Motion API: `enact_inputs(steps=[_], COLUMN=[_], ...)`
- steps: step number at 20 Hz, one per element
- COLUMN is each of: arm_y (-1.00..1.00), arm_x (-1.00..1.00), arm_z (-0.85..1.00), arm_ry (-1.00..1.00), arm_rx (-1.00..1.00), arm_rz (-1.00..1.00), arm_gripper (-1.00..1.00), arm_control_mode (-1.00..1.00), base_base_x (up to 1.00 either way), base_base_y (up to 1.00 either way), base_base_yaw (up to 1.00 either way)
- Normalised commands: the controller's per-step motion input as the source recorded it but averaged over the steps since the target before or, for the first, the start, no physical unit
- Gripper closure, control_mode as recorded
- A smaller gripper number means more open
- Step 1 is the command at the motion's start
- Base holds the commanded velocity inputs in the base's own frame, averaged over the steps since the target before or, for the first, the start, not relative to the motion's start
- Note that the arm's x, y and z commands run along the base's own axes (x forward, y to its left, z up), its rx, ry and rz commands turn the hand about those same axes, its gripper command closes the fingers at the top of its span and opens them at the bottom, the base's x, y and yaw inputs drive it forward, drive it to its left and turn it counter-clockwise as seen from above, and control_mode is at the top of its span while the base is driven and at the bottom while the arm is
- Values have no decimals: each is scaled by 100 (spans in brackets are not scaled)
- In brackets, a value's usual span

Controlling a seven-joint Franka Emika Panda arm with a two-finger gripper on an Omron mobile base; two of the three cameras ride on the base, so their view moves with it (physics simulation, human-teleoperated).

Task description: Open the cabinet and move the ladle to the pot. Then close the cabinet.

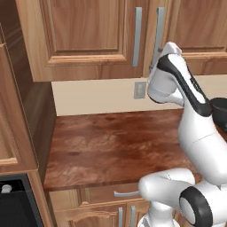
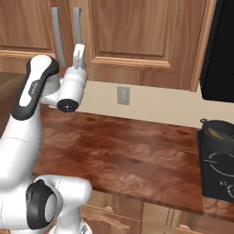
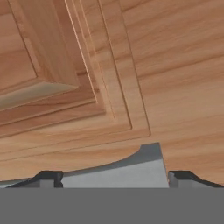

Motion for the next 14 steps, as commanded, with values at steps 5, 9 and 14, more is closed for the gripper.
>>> enact_inputs(steps=[5,9,14], arm_y=[0,0,0], arm_x=[54,56,58], arm_z=[0,0,0], arm_ry=[0,0,0], arm_rx=[3,2,3], arm_rz=[3,3,4], arm_gripper=[-100,-100,-100], arm_control_mode=[-100,-100,-100], base_base_x=[0,0,0], base_base_y=[0,0,0], base_base_yaw=[0,0,0])
